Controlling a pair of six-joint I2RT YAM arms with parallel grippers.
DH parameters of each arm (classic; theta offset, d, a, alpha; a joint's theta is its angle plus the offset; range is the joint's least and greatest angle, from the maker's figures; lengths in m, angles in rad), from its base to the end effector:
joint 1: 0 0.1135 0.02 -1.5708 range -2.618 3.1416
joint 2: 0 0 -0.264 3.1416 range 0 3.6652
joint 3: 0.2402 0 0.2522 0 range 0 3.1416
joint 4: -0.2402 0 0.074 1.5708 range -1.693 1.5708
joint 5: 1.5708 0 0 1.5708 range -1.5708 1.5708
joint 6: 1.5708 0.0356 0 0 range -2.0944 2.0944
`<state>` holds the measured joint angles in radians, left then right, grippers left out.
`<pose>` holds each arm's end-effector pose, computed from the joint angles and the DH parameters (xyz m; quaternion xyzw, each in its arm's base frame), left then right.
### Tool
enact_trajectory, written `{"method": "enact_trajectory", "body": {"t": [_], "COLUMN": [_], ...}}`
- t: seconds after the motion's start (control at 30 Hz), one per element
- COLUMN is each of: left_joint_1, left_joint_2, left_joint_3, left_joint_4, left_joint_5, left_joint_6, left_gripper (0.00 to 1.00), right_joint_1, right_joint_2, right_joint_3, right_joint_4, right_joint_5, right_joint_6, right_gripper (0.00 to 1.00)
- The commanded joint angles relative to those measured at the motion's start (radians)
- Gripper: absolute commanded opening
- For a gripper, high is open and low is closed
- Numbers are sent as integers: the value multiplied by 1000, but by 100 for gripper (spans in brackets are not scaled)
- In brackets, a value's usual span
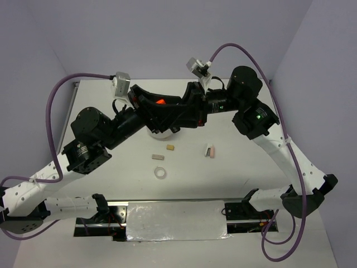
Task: Sort the stationery into containers
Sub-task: Close the pen cap on the pen.
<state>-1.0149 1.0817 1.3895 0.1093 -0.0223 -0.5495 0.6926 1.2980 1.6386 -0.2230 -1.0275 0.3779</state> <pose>0.1122 -0.1792 0.5223 0.1167 0.5328 -0.5864 0.5988 0.1741 0.1840 0.5170 -0.4534 0.5139 0.6128 0.3934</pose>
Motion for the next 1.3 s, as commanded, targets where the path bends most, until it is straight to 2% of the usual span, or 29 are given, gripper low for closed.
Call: {"method": "enact_trajectory", "body": {"t": [0.0, 0.03, 0.17, 0.27, 0.3, 0.33, 0.43, 0.6, 0.87, 1.1, 1.27], "left_joint_1": [-11, -2, 22, 42, 45, 52, 58, 78, 127, 187, 228], "left_joint_2": [17, 5, -57, -104, -111, -118, -146, -177, -203, -177, -158], "left_joint_3": [-70, -75, -98, -113, -118, -121, -133, -142, -95, -4, -23], "left_joint_4": [-227, -224, -220, -221, -221, -218, -211, -201, -207, -215, -177], "left_joint_5": [145, 147, 153, 154, 154, 156, 144, 119, 96, 179, 240], "left_joint_6": [-24, -23, -30, -36, -40, -43, -49, -55, -24, 2, -15], "left_gripper": [57, 62, 66, 69, 71, 82, 89, 84, 84, 84, 71], "right_joint_1": [10, 1, -18, -16, -16, -18, -18, -18, -19, -22, -22], "right_joint_2": [0, -3, -22, -17, -17, -19, -17, -16, -22, -17, -17], "right_joint_3": [-29, -40, -83, -72, -72, -74, -76, -79, -109, -152, -157], "right_joint_4": [180, 198, 306, 295, 295, 292, 301, 297, 202, 284, 307], "right_joint_5": [64, 57, 11, 4, 6, 12, 1, -16, -34, -104, -138], "right_joint_6": [1, 16, 81, 84, 82, 78, 91, 90, 18, 84, 102], "right_gripper": [0, 0, 0, 0, 0, 0, 0, 0, 0, 0, 0]}}
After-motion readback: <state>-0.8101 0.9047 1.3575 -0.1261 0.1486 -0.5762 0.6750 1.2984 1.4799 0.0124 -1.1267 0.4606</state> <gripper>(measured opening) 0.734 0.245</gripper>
